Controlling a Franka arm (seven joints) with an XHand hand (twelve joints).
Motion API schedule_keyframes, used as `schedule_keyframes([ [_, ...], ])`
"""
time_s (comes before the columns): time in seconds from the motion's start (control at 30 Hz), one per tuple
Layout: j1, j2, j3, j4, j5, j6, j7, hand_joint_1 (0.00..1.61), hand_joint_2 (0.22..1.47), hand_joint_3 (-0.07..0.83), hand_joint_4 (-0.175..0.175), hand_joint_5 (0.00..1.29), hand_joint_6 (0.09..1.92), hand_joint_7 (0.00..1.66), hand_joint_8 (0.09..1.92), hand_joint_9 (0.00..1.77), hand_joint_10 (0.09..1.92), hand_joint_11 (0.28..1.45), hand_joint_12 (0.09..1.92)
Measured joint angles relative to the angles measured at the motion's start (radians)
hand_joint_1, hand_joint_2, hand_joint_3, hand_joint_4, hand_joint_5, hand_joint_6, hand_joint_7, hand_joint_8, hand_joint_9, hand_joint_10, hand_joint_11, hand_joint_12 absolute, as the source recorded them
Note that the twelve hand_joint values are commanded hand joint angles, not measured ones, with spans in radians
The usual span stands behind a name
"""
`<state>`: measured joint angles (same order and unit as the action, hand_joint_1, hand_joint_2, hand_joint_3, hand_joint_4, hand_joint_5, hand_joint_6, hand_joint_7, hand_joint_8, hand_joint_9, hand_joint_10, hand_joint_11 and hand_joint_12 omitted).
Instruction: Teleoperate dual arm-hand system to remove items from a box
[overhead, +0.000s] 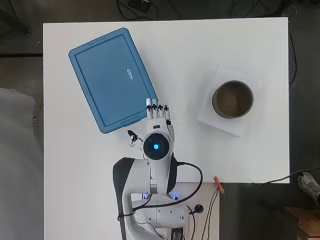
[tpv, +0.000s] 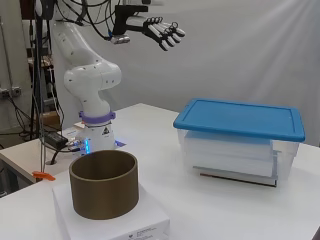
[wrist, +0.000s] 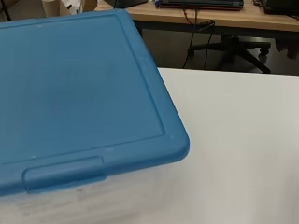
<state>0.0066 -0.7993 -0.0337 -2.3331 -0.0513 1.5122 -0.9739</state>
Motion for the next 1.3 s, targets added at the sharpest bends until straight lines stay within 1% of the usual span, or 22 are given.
schedule_keyframes([
  [0.03,-0.002,-0.018,-0.017,0.004,-0.023,-0.031,-0.06,0.02,0.87,-0.002,0.004,0.06,0.09,0.23,0.09,0.33,0.09,0.49,0.09],
  [0.1,-0.006,-0.074,-0.051,-0.014,-0.065,-0.061,-0.192,0.0,0.85,-0.007,0.005,0.08,0.09,0.25,0.09,0.35,0.09,0.49,0.09],
  [0.13,-0.008,-0.109,-0.066,-0.033,-0.087,-0.058,-0.261,0.0,0.85,-0.009,0.004,0.08,0.09,0.25,0.09,0.35,0.09,0.49,0.09],
  [0.17,-0.01,-0.129,-0.079,-0.046,-0.106,-0.051,-0.296,0.0,0.84,-0.01,0.003,0.09,0.09,0.25,0.09,0.35,0.09,0.49,0.09],
  [0.23,-0.012,-0.141,-0.101,-0.077,-0.139,-0.032,-0.32,0.01,0.86,-0.003,-0.004,0.12,0.09,0.29,0.09,0.38,0.09,0.5,0.09],
  [0.3,-0.011,-0.141,-0.108,-0.098,-0.147,-0.008,-0.32,0.03,0.88,0.0,-0.002,0.22,0.09,0.32,0.09,0.41,0.09,0.5,0.09],
  [0.43,0.002,-0.168,-0.102,-0.172,-0.162,0.073,-0.363,0.09,0.89,0.003,-0.019,0.28,0.09,0.33,0.09,0.41,0.09,0.49,0.09],
  [0.5,0.016,-0.146,-0.09,-0.2,-0.174,0.133,-0.379,0.09,0.89,0.001,-0.024,0.32,0.09,0.36,0.09,0.42,0.09,0.48,0.09],
  [0.53,0.023,-0.122,-0.085,-0.205,-0.176,0.155,-0.389,0.08,0.88,-0.001,-0.025,0.34,0.09,0.34,0.09,0.39,0.09,0.47,0.09],
  [0.6,0.037,-0.063,-0.076,-0.224,-0.189,0.214,-0.408,0.03,0.82,-0.012,-0.05,0.19,0.09,0.16,0.09,0.27,0.09,0.43,0.09],
  [0.67,0.05,-0.01,-0.073,-0.244,-0.205,0.31,-0.412,0.04,0.77,-0.017,-0.057,0.1,0.09,0.09,0.09,0.21,0.09,0.41,0.09],
  [0.73,0.062,0.059,-0.07,-0.262,-0.222,0.407,-0.419,0.04,0.75,-0.02,-0.054,0.06,0.09,0.06,0.09,0.19,0.09,0.41,0.09],
  [0.87,0.078,0.204,-0.047,-0.27,-0.256,0.469,-0.424,0.0,0.72,-0.02,-0.041,0.04,0.09,0.05,0.09,0.18,0.09,0.4,0.09],
  [0.97,0.086,0.288,-0.017,-0.265,-0.282,0.54,-0.409,0.0,0.73,-0.013,-0.034,0.03,0.09,0.05,0.09,0.17,0.09,0.4,0.09],
  [1.03,0.087,0.307,0.016,-0.263,-0.322,0.548,-0.364,0.0,0.74,-0.005,-0.032,0.04,0.09,0.05,0.09,0.17,0.09,0.39,0.09],
  [1.1,0.09,0.305,0.053,-0.292,-0.408,0.539,-0.26,0.0,0.75,0.0,-0.032,0.04,0.09,0.05,0.09,0.16,0.09,0.39,0.09],
  [1.17,0.096,0.289,0.071,-0.336,-0.458,0.558,-0.178,0.0,0.75,0.001,-0.033,0.04,0.09,0.05,0.09,0.15,0.09,0.38,0.09],
  [1.23,0.101,0.273,0.083,-0.369,-0.472,0.572,-0.147,0.0,0.75,0.001,-0.033,0.04,0.09,0.05,0.09,0.15,0.09,0.38,0.09],
  [1.3,0.106,0.26,0.094,-0.381,-0.481,0.581,-0.153,0.0,0.76,0.001,-0.033,0.04,0.09,0.05,0.09,0.15,0.09,0.38,0.09],
])
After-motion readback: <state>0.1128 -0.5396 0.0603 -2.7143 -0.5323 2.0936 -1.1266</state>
